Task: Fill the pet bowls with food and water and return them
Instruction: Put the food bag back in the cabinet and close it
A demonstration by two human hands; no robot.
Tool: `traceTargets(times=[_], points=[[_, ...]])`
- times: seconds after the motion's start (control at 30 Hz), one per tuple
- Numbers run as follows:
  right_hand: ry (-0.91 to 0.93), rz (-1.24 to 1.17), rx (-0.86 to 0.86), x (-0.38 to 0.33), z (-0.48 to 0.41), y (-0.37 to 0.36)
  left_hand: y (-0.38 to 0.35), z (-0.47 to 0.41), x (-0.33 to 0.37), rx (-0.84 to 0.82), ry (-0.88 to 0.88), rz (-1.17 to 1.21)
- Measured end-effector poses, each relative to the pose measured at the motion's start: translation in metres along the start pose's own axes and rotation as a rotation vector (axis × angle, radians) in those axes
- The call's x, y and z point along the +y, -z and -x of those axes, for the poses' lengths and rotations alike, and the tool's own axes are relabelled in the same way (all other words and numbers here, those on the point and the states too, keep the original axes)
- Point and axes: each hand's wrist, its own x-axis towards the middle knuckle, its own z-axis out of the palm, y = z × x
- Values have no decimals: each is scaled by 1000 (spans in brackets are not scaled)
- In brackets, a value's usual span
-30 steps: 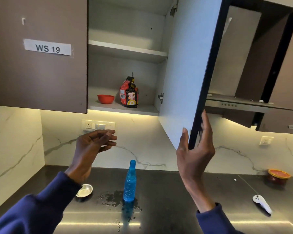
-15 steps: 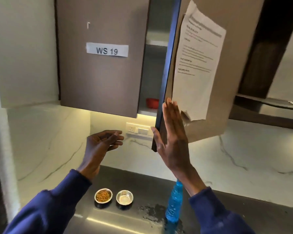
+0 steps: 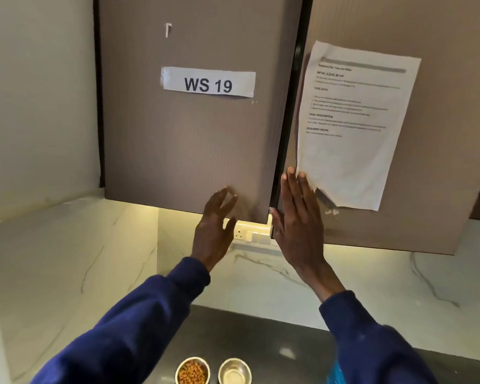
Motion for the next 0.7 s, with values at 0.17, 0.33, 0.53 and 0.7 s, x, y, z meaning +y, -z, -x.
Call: traceTargets(times=[0.17,0.33,0.53,0.7], points=[[20,72,-35,13,-11,-30,-26,7,-22,41,-207,-156],[29,92,-51,24,-21,-56,-27,4,-27,26,-240,-193],[38,111,-18,33,-19,-72,-29,7,-33,28,-252,-285],[54,4,75,43,-17,-83,-38,8,-38,38,-199,-342]])
